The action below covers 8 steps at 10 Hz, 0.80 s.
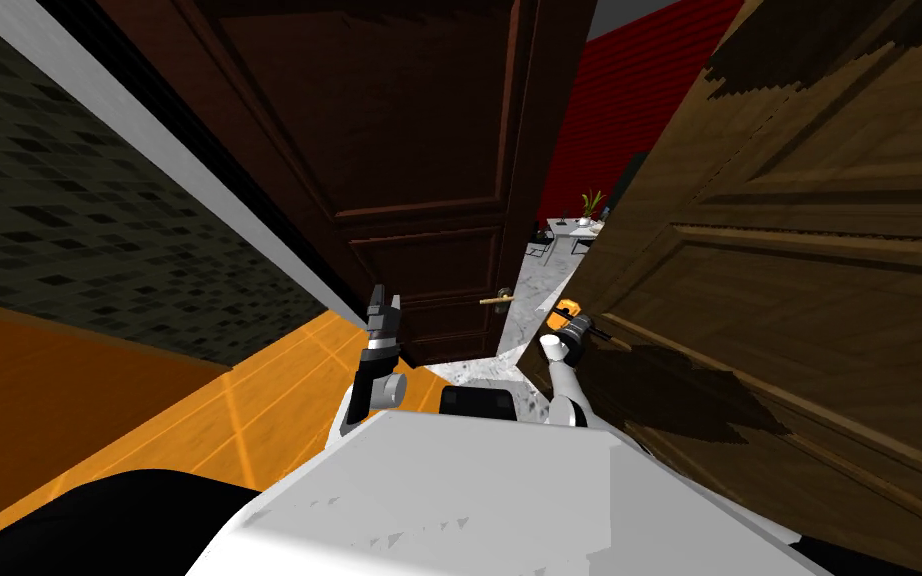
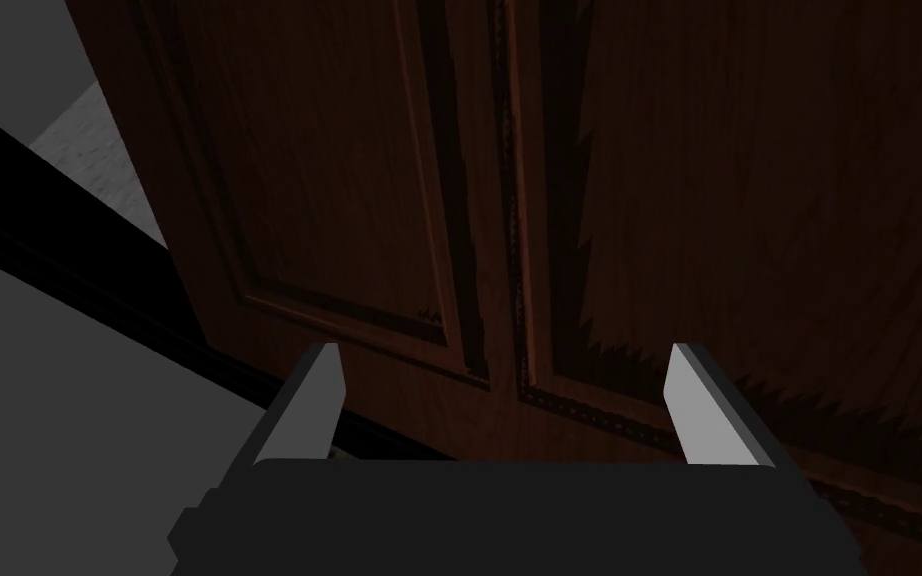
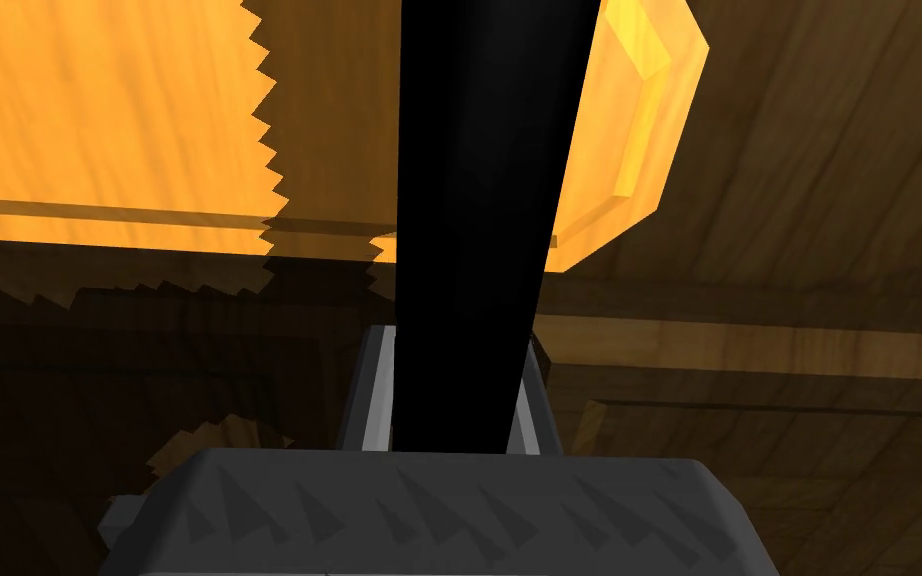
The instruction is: Push the door open
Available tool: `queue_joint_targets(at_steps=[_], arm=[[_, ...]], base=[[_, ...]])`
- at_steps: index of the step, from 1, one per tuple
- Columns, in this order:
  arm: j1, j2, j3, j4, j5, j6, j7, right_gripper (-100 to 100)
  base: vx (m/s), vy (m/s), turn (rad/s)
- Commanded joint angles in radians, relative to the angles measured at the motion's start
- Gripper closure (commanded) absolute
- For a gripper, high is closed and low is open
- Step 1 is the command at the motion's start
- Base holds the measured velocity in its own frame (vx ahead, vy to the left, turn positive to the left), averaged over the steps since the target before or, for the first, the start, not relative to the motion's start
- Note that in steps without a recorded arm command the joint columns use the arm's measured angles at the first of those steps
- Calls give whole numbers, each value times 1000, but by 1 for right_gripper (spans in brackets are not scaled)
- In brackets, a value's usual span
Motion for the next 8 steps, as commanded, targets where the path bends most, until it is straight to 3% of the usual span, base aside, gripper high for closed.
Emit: queue_joint_targets(at_steps=[1,2,6,8], arm=[[-10,-10,-22,-24,-12,-19,28,100],[-10,-10,-22,-24,-12,-19,28,100],[-13,-37,-81,-35,-55,-91,67,100],[-13,-37,-81,-35,-55,-91,67,100]], base=[[48,-142,126],[54,-77,40],[47,-100,155],[35,-75,45]])
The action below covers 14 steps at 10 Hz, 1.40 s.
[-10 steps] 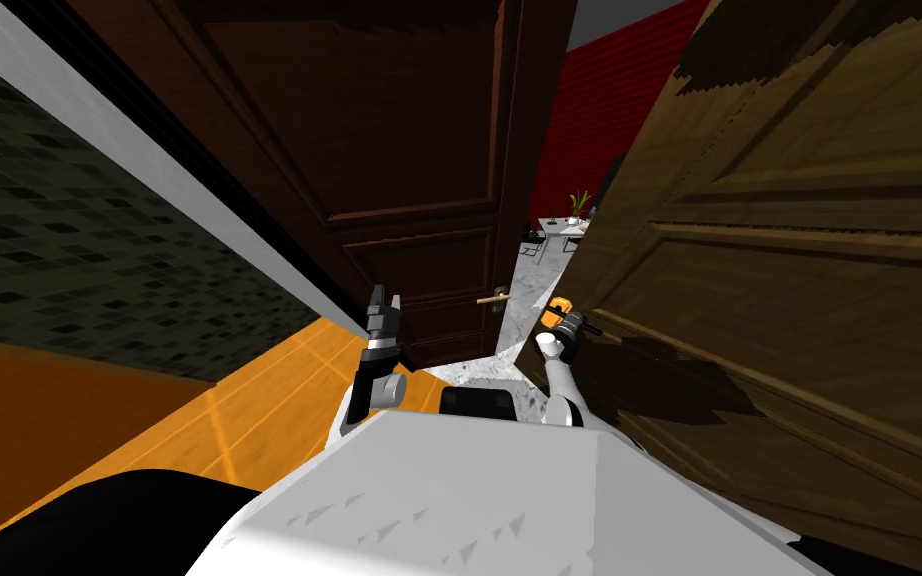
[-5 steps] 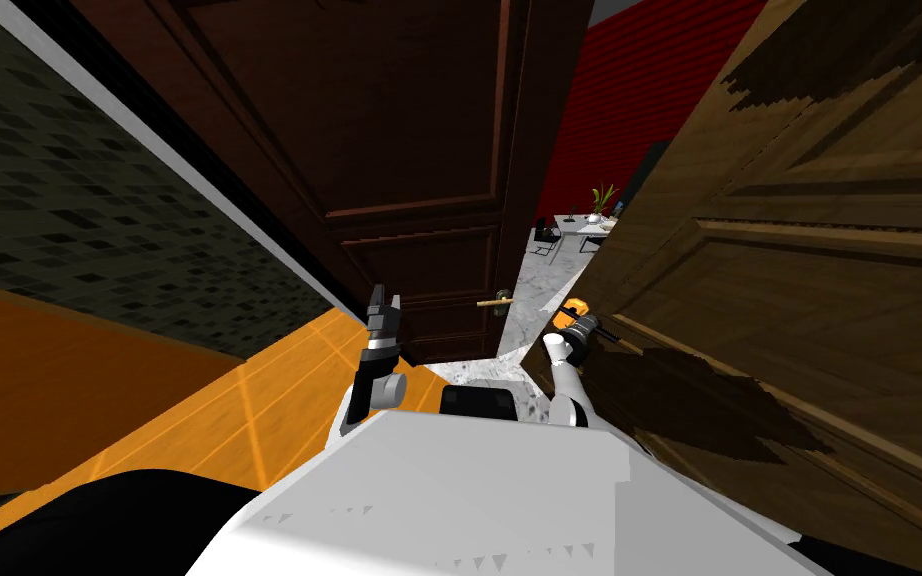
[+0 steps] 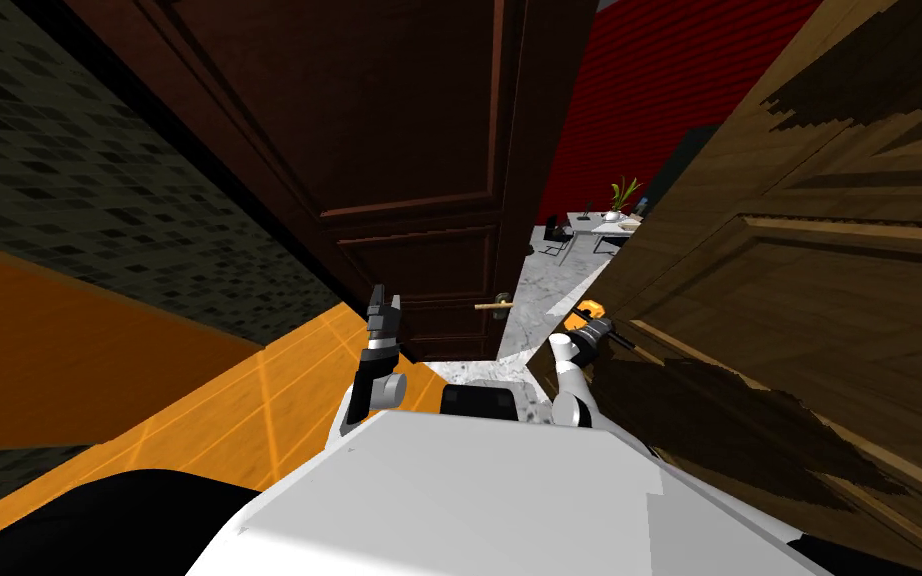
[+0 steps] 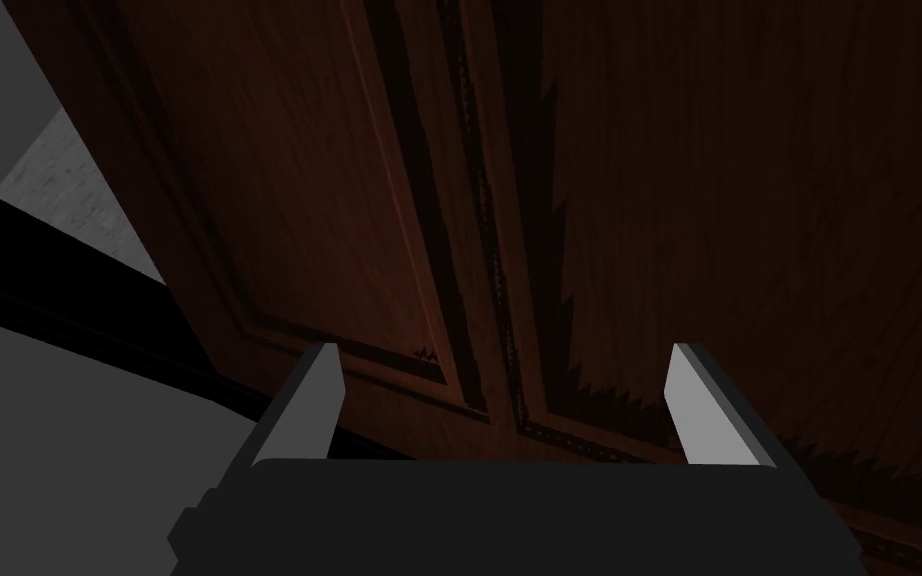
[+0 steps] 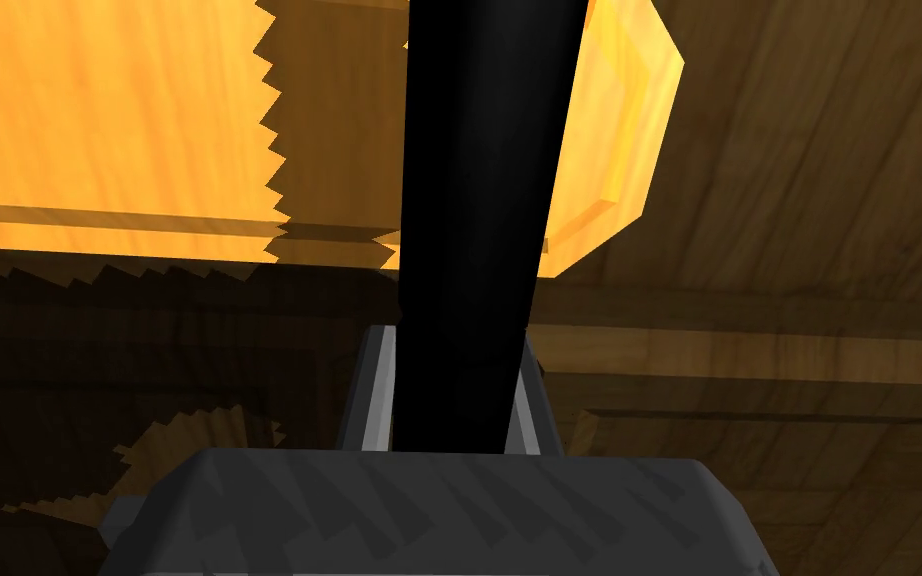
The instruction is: Push the door open
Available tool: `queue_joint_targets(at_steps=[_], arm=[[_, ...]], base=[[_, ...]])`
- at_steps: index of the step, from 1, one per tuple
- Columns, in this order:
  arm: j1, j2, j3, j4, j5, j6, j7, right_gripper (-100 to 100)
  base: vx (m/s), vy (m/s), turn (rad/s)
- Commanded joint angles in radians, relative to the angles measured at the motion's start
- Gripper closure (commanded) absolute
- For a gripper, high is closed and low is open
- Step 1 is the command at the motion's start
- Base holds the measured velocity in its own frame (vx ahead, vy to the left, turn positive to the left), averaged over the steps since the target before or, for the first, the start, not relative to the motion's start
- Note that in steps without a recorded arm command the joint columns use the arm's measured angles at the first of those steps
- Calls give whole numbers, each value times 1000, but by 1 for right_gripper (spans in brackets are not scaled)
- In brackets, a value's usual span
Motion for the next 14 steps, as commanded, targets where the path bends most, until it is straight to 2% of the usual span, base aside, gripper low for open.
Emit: queue_joint_targets(at_steps=[1,2,3,6,7,10,13,14], arm=[[1,-19,-30,-17,-17,-37,19,100],[1,-19,-30,-17,-17,-37,19,100],[0,-25,-54,-22,-35,-66,35,100],[0,-25,-54,-22,-35,-66,35,100],[-1,-30,-79,-27,-53,-97,52,100],[-2,-31,-92,-29,-63,-113,60,100],[-3,-33,-131,-37,-92,-160,86,100],[-3,-33,-131,-37,-92,-160,86,100]], base=[[30,-85,164],[26,-84,115],[54,-83,181],[20,-60,34],[37,-68,185],[23,-70,84],[21,-86,138],[32,-92,41]])
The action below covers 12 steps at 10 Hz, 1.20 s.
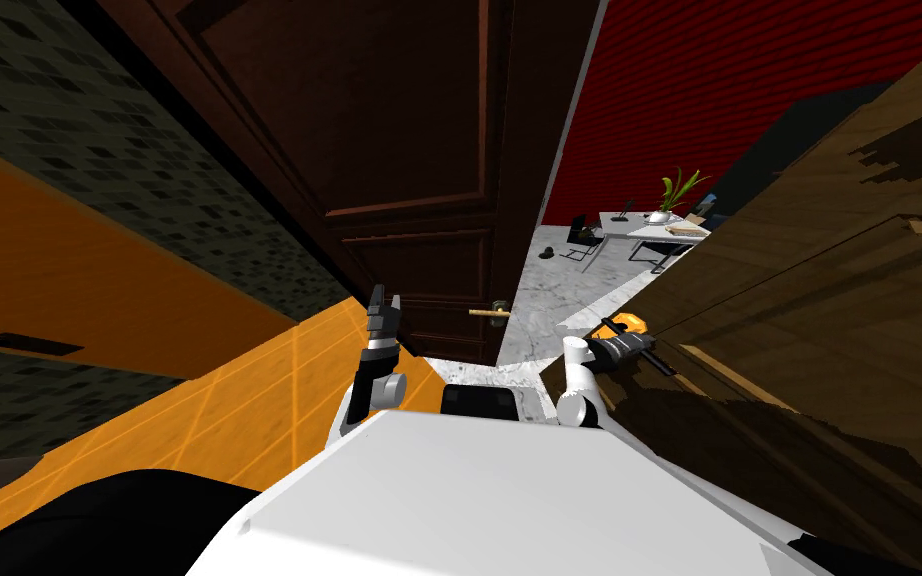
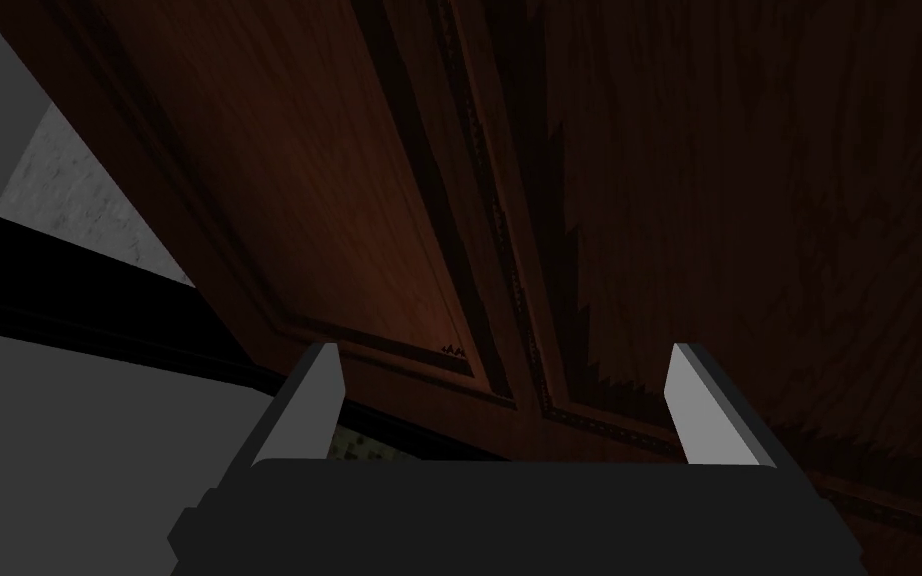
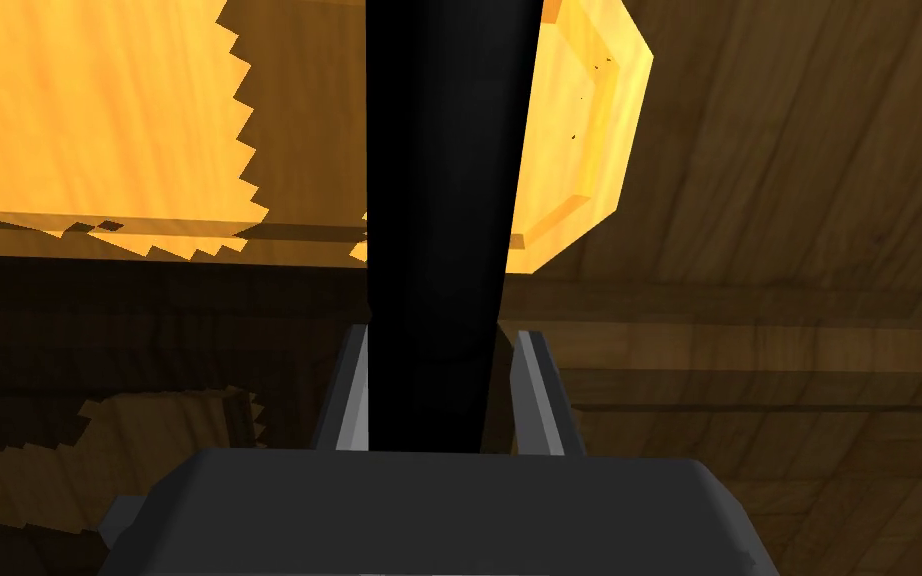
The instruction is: Push the door open
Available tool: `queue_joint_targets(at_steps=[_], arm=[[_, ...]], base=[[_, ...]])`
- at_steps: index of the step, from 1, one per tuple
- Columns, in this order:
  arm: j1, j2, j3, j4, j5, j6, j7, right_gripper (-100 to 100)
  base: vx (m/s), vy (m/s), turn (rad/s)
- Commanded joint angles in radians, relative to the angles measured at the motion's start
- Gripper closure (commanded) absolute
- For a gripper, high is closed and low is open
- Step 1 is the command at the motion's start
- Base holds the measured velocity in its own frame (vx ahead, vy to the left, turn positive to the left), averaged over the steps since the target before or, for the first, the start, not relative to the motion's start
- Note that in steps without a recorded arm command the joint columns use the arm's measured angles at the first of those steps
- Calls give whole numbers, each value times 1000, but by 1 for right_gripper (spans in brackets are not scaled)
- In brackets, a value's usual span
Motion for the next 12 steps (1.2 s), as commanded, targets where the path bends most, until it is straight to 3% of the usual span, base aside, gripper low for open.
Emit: queue_joint_targets(at_steps=[1,2,4,7,8,10,12], arm=[[-1,-13,-18,-18,-8,-31,9,100],[-1,-13,-18,-18,-8,-31,9,100],[-2,-11,-44,-23,-27,-62,27,100],[-2,-11,-44,-23,-27,-62,27,100],[-3,-8,-69,-27,-45,-92,43,100],[-3,-8,-69,-27,-45,-92,43,100],[-4,-2,-93,-32,-63,-122,59,100]], base=[[45,-78,92],[26,-55,35],[15,-73,110],[9,-32,22],[24,-83,179],[19,-63,54],[13,-67,111]])
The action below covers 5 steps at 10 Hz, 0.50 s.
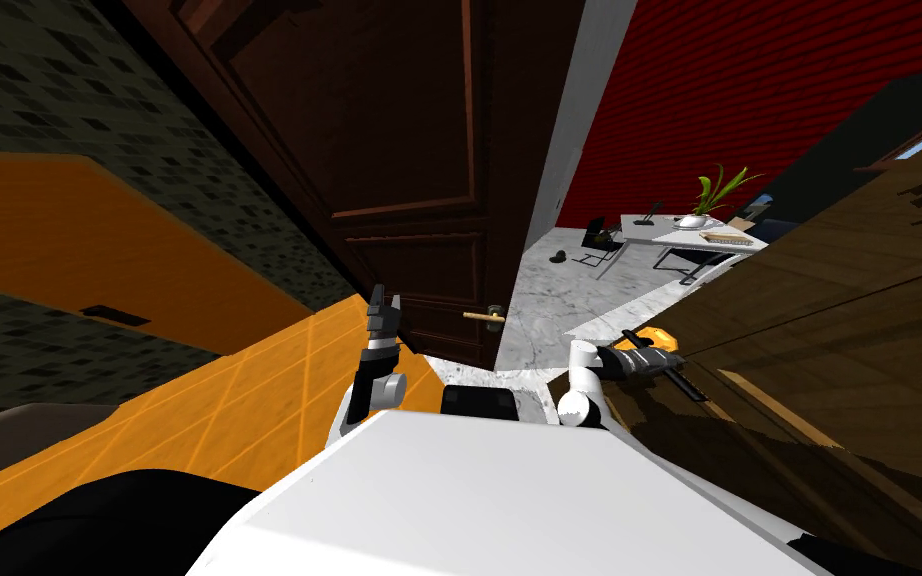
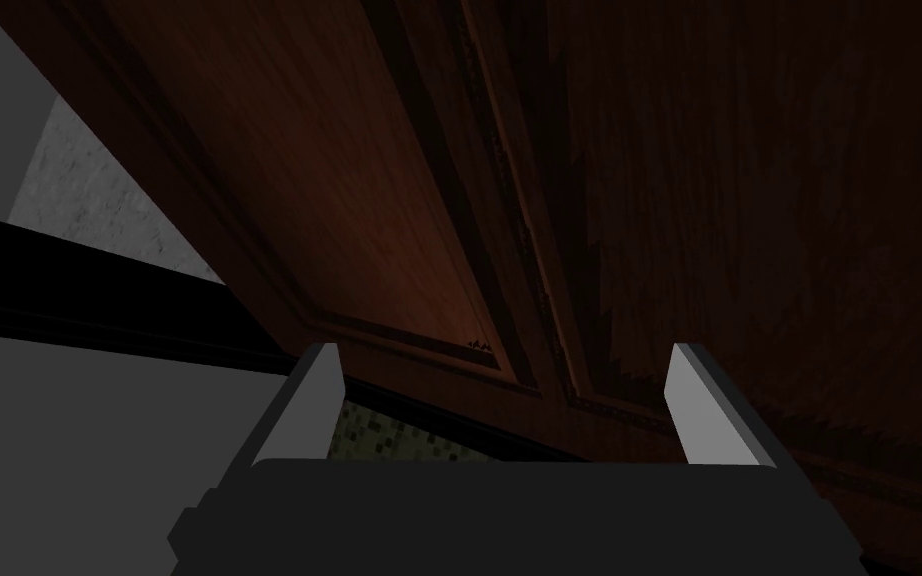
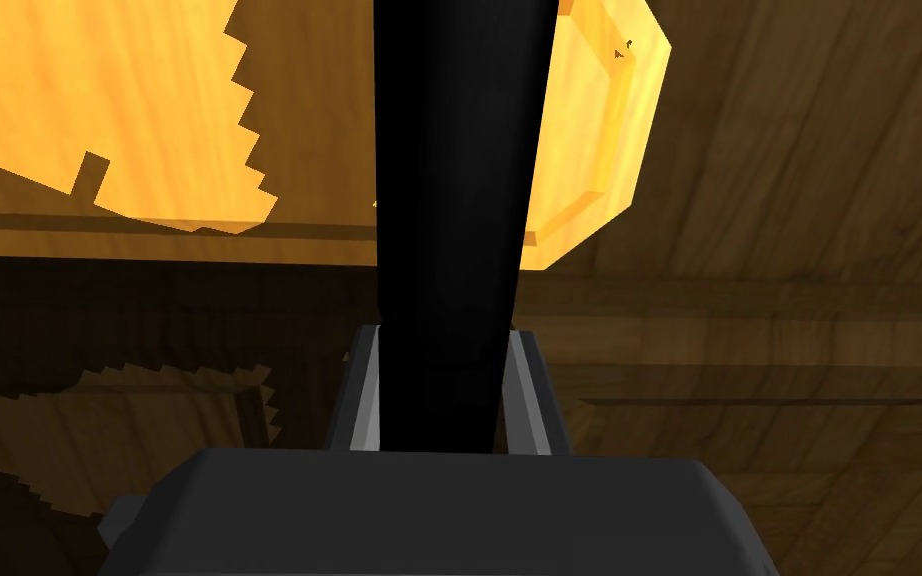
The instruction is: Push the door open
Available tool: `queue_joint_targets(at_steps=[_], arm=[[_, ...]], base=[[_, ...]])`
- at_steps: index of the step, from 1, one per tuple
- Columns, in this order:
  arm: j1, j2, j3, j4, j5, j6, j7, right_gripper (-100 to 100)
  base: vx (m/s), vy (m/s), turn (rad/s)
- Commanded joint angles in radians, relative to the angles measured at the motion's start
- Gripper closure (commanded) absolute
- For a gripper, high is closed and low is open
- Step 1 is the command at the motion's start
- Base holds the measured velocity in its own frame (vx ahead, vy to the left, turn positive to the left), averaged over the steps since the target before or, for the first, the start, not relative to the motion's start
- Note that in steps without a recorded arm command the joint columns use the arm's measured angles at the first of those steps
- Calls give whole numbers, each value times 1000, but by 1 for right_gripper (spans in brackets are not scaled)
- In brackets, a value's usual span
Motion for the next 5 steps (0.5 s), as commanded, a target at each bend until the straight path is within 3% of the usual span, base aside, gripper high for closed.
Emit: queue_joint_targets(at_steps=[1,2,5], arm=[[-3,-3,-8,-29,-3,-12,16,100],[-4,4,-31,-33,-20,-41,31,100],[-6,15,-62,-39,-43,-79,53,100]], base=[[14,-73,47],[31,-109,153],[24,-129,132]])
